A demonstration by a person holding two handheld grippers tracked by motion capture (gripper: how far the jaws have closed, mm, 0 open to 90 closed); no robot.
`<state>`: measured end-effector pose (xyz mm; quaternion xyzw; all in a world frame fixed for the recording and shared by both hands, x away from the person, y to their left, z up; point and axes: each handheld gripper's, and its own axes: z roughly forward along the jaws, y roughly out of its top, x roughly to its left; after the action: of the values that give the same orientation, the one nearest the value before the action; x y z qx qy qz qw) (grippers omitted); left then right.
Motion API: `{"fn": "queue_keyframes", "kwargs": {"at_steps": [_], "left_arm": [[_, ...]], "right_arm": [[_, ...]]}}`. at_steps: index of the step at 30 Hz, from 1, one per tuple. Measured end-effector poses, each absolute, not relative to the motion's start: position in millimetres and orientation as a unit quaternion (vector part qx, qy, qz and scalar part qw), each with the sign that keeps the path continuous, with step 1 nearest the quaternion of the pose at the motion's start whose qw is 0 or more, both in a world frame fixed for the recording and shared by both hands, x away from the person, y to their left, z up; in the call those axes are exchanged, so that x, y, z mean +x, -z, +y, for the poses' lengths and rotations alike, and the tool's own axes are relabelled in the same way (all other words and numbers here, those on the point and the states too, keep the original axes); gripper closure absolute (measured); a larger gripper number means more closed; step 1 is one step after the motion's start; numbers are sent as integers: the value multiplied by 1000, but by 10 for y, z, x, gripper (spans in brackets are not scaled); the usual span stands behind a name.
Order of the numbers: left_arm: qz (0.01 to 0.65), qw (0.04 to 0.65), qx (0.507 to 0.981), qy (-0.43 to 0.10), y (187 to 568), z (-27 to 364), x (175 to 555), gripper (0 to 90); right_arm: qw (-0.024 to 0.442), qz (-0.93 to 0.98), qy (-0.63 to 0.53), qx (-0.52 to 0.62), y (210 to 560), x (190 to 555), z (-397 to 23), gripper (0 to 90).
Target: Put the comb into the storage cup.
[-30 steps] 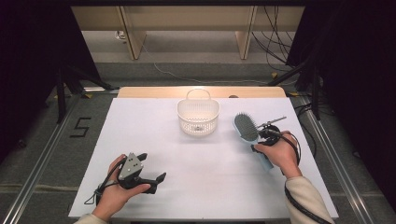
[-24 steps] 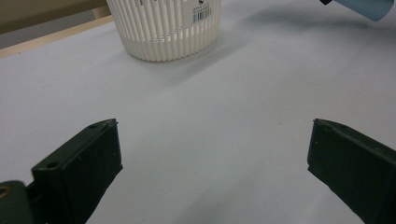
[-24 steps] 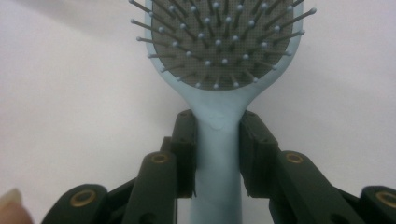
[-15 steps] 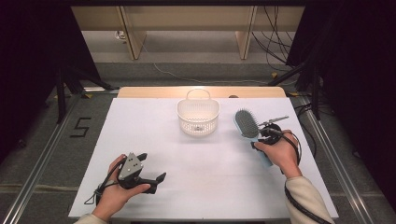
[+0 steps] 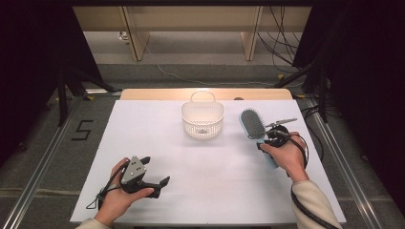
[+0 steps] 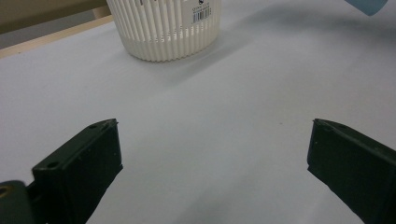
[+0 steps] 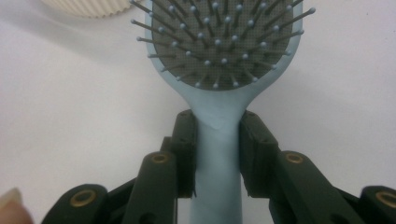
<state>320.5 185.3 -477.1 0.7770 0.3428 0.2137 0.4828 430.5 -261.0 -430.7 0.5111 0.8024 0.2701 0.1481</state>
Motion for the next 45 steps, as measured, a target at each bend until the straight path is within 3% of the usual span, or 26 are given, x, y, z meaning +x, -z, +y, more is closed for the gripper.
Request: {"fn": "queue_keyframes", "kwargs": {"at_steps": [45], "left_arm": [[344,482,777,-214,4773,1854,3208,25]], "right_arm": [[199,758,-336,522,4184,4281,-2651,706]]}}
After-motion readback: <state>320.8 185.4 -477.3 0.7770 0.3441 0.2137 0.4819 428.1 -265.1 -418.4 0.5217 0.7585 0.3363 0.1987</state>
